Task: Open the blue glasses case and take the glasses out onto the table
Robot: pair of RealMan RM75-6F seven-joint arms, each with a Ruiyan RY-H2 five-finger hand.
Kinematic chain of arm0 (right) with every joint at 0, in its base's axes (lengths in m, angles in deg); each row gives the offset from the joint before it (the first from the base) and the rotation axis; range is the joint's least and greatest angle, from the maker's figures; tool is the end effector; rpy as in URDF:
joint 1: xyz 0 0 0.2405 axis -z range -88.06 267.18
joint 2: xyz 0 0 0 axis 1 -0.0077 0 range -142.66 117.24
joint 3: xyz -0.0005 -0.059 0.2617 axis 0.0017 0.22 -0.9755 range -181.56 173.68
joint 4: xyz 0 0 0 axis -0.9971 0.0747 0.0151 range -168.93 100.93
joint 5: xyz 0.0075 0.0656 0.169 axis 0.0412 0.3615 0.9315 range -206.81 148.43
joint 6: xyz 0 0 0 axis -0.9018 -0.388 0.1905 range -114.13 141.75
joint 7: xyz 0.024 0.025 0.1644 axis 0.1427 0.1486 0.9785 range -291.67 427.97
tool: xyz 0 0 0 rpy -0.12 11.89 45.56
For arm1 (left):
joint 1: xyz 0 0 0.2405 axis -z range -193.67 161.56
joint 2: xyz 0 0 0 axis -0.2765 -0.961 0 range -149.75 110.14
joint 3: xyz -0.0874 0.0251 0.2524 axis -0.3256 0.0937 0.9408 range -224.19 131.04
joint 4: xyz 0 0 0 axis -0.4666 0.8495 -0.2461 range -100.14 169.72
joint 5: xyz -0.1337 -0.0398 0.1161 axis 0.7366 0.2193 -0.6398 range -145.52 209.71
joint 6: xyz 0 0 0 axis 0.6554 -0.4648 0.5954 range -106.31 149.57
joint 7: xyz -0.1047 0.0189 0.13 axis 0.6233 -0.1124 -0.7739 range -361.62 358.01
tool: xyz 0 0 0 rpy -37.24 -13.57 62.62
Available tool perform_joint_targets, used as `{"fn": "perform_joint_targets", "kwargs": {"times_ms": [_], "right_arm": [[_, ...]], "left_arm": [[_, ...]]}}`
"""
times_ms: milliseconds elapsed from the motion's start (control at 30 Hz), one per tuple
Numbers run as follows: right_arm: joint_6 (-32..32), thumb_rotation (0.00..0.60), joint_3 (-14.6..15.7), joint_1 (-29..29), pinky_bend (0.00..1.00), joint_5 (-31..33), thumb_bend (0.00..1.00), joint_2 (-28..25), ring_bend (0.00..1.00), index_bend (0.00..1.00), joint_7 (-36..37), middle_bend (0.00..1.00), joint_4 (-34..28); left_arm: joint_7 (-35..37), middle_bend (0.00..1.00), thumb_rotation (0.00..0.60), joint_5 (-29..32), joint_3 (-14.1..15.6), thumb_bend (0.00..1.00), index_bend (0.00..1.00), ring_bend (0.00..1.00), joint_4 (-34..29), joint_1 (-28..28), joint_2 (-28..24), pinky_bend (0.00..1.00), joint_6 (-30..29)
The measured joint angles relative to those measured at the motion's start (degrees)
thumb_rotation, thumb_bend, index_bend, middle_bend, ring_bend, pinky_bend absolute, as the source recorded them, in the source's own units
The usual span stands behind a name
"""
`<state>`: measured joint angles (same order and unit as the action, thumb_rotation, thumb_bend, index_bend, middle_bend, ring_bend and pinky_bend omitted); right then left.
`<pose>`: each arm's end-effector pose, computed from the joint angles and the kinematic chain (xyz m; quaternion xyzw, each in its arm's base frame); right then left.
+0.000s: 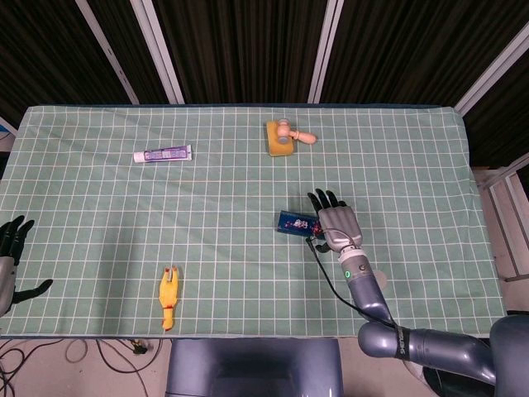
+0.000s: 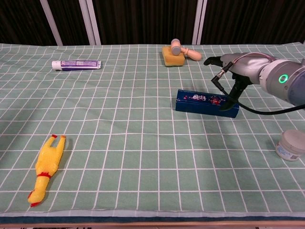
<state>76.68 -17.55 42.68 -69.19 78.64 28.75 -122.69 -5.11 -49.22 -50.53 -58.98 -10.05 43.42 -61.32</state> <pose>-0.1499 -0.3847 0.0059 0.6980 -0.4093 0.3043 0.5026 -0.3158 0.2126 0.1957 -0.5862 -0.3915 -0.3632 0.6092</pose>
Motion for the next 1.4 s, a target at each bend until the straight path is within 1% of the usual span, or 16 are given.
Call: {"fn": "perform_joint_targets", "kwargs": {"times_ms": [267, 467, 767, 967, 1033, 1133, 1267, 1400], "right_arm": [[-2.07, 0.6, -0.73, -2.34, 0.25, 2.48, 0.11, 4.13, 0.0, 0.0, -0.91, 0.0, 7.76], [-3.08, 0.6, -0.77, -2.83, 0.25, 4.01, 0.12, 5.2, 0.0, 0.0, -1.38, 0.0, 10.86], [-4.17, 0.6, -0.95, -3.39, 0.25, 5.31, 0.18, 6.23, 0.0, 0.0, -1.89, 0.0, 14.7], [-4.62, 0.6, -1.6, -3.67, 0.25, 6.16, 0.18, 6.41, 0.0, 0.0, -1.98, 0.0, 15.47], [-4.76, 0.6, -1.84, -3.67, 0.25, 6.31, 0.19, 6.35, 0.0, 0.02, -1.71, 0.0, 14.98], [-4.88, 0.6, -2.12, -3.65, 0.25, 6.23, 0.21, 6.15, 0.0, 0.1, -1.16, 0.0, 13.41], [-5.07, 0.6, -2.78, -3.88, 0.25, 6.53, 0.21, 6.1, 0.0, 0.13, -0.57, 0.0, 10.85], [-5.25, 0.6, -3.15, -4.9, 0.25, 7.53, 0.21, 6.49, 0.0, 0.17, -1.3, 0.0, 10.06]], "left_arm": [[0.66, 0.0, 0.6, 0.45, -0.26, 0.0, 0.0, 0.0, -0.14, 0.04, -0.2, 0.0, 0.15], [0.86, 0.0, 0.6, 0.63, -0.31, 0.0, 0.0, 0.0, -0.2, 0.12, -0.25, 0.0, 0.35], [1.15, 0.0, 0.6, 0.87, -0.33, 0.0, 0.0, 0.0, -0.49, 0.14, -0.33, 0.0, 0.52], [1.24, 0.0, 0.6, 0.93, -0.32, 0.0, 0.0, 0.0, -0.63, 0.11, -0.38, 0.0, 0.53], [1.31, 0.0, 0.6, 1.01, -0.32, 0.0, 0.0, 0.0, -0.71, 0.11, -0.4, 0.0, 0.59], [1.36, 0.0, 0.6, 1.13, -0.29, 0.0, 0.0, 0.0, -0.79, 0.16, -0.45, 0.0, 0.83], [1.43, 0.0, 0.6, 1.13, -0.3, 0.0, 0.0, 0.0, -0.9, 0.16, -0.48, 0.0, 0.81], [1.88, 0.0, 0.6, 1.21, -0.3, 0.0, 0.0, 0.0, -1.04, 0.12, -0.62, 0.0, 0.86]]}}
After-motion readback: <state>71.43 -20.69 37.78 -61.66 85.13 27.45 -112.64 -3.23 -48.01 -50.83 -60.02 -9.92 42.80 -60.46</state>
